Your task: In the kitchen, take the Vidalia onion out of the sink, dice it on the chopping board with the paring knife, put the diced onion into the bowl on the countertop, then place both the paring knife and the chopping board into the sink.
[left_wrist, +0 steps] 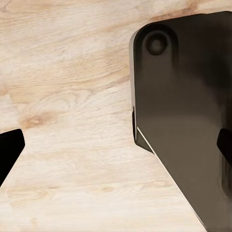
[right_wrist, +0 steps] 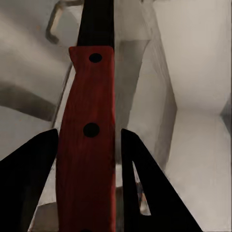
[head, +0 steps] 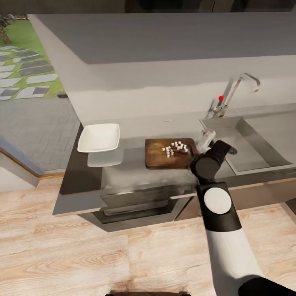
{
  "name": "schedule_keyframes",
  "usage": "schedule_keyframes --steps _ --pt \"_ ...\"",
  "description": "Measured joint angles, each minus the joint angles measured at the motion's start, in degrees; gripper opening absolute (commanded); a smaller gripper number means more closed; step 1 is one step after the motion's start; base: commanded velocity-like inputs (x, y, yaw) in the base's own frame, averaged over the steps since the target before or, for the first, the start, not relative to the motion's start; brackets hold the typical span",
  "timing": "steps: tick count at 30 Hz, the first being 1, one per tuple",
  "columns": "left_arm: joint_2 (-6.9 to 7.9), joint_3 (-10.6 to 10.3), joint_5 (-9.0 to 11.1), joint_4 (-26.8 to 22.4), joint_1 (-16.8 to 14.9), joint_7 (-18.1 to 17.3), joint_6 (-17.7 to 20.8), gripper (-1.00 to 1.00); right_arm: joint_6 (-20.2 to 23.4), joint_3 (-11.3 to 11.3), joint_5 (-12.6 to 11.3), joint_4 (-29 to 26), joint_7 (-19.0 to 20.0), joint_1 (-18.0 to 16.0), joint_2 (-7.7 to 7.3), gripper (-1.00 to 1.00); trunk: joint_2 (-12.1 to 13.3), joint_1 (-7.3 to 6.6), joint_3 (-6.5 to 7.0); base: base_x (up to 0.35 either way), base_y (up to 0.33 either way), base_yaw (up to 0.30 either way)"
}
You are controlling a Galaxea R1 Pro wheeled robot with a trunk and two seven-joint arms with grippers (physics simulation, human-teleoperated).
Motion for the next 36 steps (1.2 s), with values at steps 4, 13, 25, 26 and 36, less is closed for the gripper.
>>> schedule_keyframes --steps 4,13,25,26,36 --pt "0.00 0.01 0.04 0.52 0.01 0.00 0.00 1.00 0.05 -8.97 -19.38 -0.20 -1.84 -0.63 -4.52 -1.00 0.00 0.00 0.00 0.000 0.000 0.000" --pt "0.05 0.07 -0.04 0.51 -0.21 0.02 0.10 1.00 -7.16 -40.13 -72.85 1.14 -5.88 -0.61 -15.02 -1.00 0.00 0.00 0.00 0.000 0.000 0.000" --pt "-1.42 0.08 0.24 0.82 -1.13 0.12 0.43 1.00 -10.08 -52.47 -73.96 1.15 1.83 -0.56 -15.30 -1.00 -0.01 -0.03 0.00 0.155 0.000 0.000" --pt "-1.44 0.11 0.27 0.88 -1.23 0.14 0.43 1.00 -10.11 -53.13 -73.95 1.07 2.04 -0.56 -15.32 -1.00 -0.01 -0.03 0.00 0.298 0.000 0.000" --pt "-1.49 0.17 0.35 2.04 -1.41 0.18 0.36 1.00 -11.01 -54.56 -73.66 1.12 4.31 -0.56 -14.47 -1.00 0.00 -0.02 0.00 0.223 -0.096 0.000"
